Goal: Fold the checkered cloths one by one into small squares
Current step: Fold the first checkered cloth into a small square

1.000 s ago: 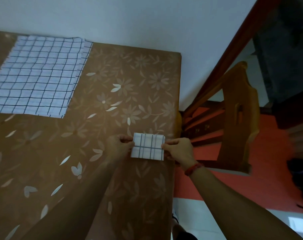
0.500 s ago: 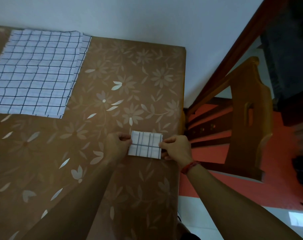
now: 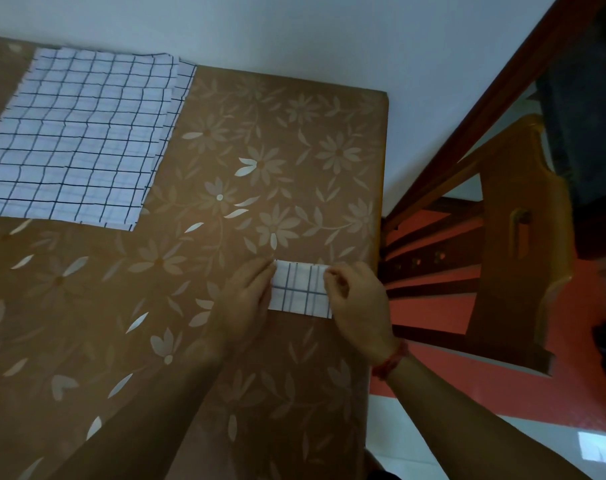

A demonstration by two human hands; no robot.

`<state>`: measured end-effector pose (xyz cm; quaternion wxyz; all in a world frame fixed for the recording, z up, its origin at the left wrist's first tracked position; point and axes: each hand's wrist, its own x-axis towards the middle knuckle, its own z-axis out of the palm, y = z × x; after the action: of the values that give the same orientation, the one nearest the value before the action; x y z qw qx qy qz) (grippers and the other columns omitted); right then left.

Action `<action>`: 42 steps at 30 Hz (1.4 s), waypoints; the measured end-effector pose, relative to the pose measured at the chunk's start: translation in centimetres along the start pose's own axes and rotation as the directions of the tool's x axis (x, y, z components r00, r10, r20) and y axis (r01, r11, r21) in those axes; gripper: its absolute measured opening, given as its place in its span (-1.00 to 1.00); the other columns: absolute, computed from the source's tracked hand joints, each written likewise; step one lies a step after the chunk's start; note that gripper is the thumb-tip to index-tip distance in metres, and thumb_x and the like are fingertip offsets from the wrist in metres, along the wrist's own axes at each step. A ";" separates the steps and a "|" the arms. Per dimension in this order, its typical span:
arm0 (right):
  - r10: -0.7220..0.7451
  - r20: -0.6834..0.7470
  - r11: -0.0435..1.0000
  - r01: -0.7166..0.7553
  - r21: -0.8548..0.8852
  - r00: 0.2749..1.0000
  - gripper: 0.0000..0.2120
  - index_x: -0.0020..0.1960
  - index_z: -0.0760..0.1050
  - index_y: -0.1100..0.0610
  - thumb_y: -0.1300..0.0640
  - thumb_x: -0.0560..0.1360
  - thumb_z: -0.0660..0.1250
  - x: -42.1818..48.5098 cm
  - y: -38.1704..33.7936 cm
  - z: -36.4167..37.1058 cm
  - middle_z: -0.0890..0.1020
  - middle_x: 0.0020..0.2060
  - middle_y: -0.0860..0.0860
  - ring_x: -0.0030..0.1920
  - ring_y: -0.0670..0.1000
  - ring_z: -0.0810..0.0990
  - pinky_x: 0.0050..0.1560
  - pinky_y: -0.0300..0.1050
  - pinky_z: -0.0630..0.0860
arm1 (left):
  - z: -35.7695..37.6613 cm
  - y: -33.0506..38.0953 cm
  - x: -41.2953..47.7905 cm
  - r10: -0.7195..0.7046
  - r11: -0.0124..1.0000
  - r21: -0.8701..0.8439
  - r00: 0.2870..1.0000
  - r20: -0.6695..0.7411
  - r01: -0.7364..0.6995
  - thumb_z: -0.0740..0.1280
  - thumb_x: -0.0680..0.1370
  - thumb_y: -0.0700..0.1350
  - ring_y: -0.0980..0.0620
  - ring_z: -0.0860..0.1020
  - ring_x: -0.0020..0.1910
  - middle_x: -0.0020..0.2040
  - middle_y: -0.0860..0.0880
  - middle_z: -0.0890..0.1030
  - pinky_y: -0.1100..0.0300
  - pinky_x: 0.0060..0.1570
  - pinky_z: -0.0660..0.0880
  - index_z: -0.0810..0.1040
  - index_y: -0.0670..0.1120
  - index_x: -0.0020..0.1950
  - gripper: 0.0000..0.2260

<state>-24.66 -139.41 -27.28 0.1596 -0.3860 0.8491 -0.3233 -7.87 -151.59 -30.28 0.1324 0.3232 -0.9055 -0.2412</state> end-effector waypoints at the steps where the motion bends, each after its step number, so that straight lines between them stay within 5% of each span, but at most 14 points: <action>1: -0.123 -0.003 0.991 0.123 -0.055 0.992 -0.77 0.10 0.57 0.07 0.02 0.55 0.23 -0.4 -0.6 0.6 0.54 -0.02 -0.04 -0.01 -0.07 0.50 0.03 -0.09 0.53 | 0.3 -0.1 -0.3 0.068 0.997 0.037 0.997 0.029 -0.069 0.08 0.61 -0.07 -0.10 0.37 0.39 0.39 -0.17 0.44 -0.01 0.34 0.34 0.43 -0.23 0.38 -0.59; 4: -0.359 0.110 0.909 0.374 -0.182 0.927 -0.60 0.38 0.40 0.18 0.08 0.59 0.13 -1.2 -1.6 3.5 0.47 0.31 0.12 0.33 0.06 0.40 0.37 -0.03 0.36 | 1.1 -0.6 -0.3 0.196 0.973 0.098 0.974 0.117 -0.208 0.07 0.62 -0.07 -0.07 0.17 0.51 0.51 -0.14 0.25 0.03 0.46 0.16 0.25 -0.20 0.49 -0.54; 8: -0.386 0.246 0.878 0.436 -0.198 0.889 -0.54 0.49 0.17 0.27 0.20 0.62 0.06 -0.9 -0.7 6.9 0.23 0.49 0.17 0.52 0.06 0.14 0.50 0.02 0.16 | 2.1 -1.5 -0.6 0.174 0.960 0.188 0.968 0.180 -0.207 0.07 0.62 -0.07 -0.02 0.11 0.53 0.52 -0.13 0.22 0.04 0.47 0.09 0.17 -0.18 0.52 -0.52; 16: -0.343 0.314 0.834 0.441 -0.330 0.885 -0.51 0.54 0.05 0.22 0.06 0.66 -0.08 -0.7 0.8 8.3 0.10 0.53 0.14 0.55 0.03 -0.01 0.52 0.05 0.08 | 2.4 -2.0 -1.0 0.138 0.942 0.268 0.962 0.235 -0.201 -0.06 0.64 -0.05 0.00 0.07 0.54 0.56 -0.10 0.13 0.00 0.47 0.07 0.13 -0.17 0.55 -0.52; 35: -0.325 0.400 0.748 0.492 -0.446 0.857 -0.51 0.50 0.17 0.27 0.09 0.61 -0.02 -0.3 4.5 2.6 0.22 0.49 0.17 0.52 0.11 0.15 0.48 0.12 0.19 | 1.4 -2.0 -0.3 0.083 0.955 0.246 0.946 0.315 -0.165 -0.11 0.51 -0.13 -0.03 0.08 0.53 0.54 -0.10 0.15 0.05 0.46 -0.06 0.14 -0.16 0.54 -0.43; 42: -0.355 0.393 0.698 0.520 -0.492 0.848 -0.52 0.47 0.23 0.27 0.09 0.60 0.02 -0.3 4.6 2.3 0.27 0.47 0.18 0.49 0.13 0.21 0.48 0.13 0.18 | 1.1 -2.5 0.0 0.085 0.970 0.186 0.931 0.355 -0.159 -0.19 0.51 -0.03 0.09 -0.11 0.54 0.56 0.02 -0.04 0.08 0.48 -0.17 -0.01 -0.07 0.56 -0.41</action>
<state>-25.86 -137.89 -32.07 0.0649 -0.6482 0.7584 -0.0216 -6.94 -152.90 -32.54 -0.0483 0.2311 -0.9535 -0.1875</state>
